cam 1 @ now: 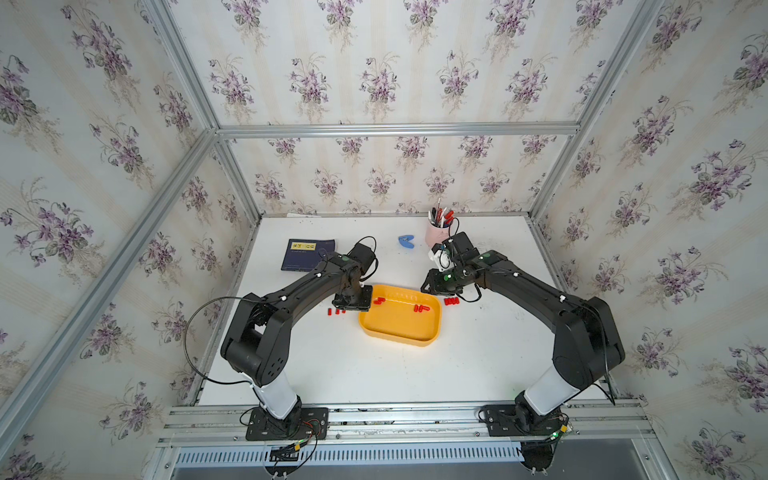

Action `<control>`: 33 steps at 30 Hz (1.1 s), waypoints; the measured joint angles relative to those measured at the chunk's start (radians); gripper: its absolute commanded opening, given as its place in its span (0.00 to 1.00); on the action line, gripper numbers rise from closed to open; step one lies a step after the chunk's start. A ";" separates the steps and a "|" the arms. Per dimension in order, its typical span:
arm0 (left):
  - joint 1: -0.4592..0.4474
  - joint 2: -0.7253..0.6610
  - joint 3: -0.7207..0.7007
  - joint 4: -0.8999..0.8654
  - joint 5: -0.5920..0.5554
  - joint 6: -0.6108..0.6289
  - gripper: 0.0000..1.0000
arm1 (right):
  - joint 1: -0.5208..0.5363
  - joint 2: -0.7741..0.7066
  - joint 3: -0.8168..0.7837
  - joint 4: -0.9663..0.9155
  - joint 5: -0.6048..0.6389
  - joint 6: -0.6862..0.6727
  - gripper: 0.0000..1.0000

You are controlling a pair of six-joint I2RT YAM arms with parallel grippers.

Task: Take the screw protection sleeves out of the storage box
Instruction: Adjust the storage box at the center of the board.

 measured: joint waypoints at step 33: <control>-0.340 0.225 0.338 0.075 -0.103 0.103 0.48 | -0.142 -0.074 -0.002 -0.056 0.107 0.033 0.34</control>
